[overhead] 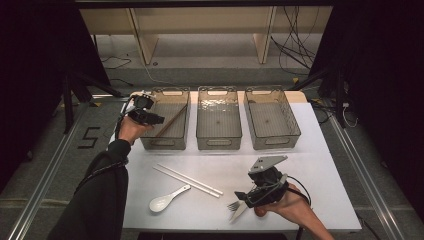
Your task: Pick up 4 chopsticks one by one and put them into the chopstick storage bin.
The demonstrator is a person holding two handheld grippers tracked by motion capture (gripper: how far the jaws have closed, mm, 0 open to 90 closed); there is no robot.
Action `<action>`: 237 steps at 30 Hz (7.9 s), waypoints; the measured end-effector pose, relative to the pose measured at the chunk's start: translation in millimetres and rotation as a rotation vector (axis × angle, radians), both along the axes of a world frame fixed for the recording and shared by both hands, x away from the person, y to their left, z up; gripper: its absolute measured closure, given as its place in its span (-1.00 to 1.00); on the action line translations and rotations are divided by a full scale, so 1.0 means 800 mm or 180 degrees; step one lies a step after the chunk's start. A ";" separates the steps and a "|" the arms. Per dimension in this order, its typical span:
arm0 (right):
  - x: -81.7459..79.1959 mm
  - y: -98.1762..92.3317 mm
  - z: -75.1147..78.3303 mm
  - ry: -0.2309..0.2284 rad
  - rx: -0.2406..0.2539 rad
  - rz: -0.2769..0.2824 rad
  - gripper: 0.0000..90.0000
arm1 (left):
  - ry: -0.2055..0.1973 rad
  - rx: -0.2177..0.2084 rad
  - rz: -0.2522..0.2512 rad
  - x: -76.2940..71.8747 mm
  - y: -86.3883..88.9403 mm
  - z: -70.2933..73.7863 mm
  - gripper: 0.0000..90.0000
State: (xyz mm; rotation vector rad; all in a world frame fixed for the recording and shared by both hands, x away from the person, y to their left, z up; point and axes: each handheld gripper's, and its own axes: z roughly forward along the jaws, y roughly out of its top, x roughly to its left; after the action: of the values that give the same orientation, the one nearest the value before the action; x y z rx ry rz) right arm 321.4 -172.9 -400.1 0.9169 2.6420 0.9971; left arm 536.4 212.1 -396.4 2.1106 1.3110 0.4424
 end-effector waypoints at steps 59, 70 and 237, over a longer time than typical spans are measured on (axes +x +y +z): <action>-0.006 -0.005 -0.003 0.0003 0.0066 -0.0020 -0.44 | 0.0142 0.0945 -0.2263 -0.138 -0.103 -0.024 -0.58; -0.006 -0.005 -0.003 0.0008 0.0077 -0.0010 -0.44 | 0.0258 0.1114 -0.2435 -0.133 -0.111 -0.040 -0.46; -0.003 -0.008 -0.003 0.0063 0.0090 -0.0032 -0.41 | 0.0131 0.0194 -0.0577 0.008 -0.019 0.040 0.88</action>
State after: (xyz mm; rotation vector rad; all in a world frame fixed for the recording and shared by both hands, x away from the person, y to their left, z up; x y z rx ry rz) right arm 319.3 -178.9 -402.3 0.9499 2.6435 1.0311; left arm 542.6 196.8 -364.6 2.2762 1.1285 0.3675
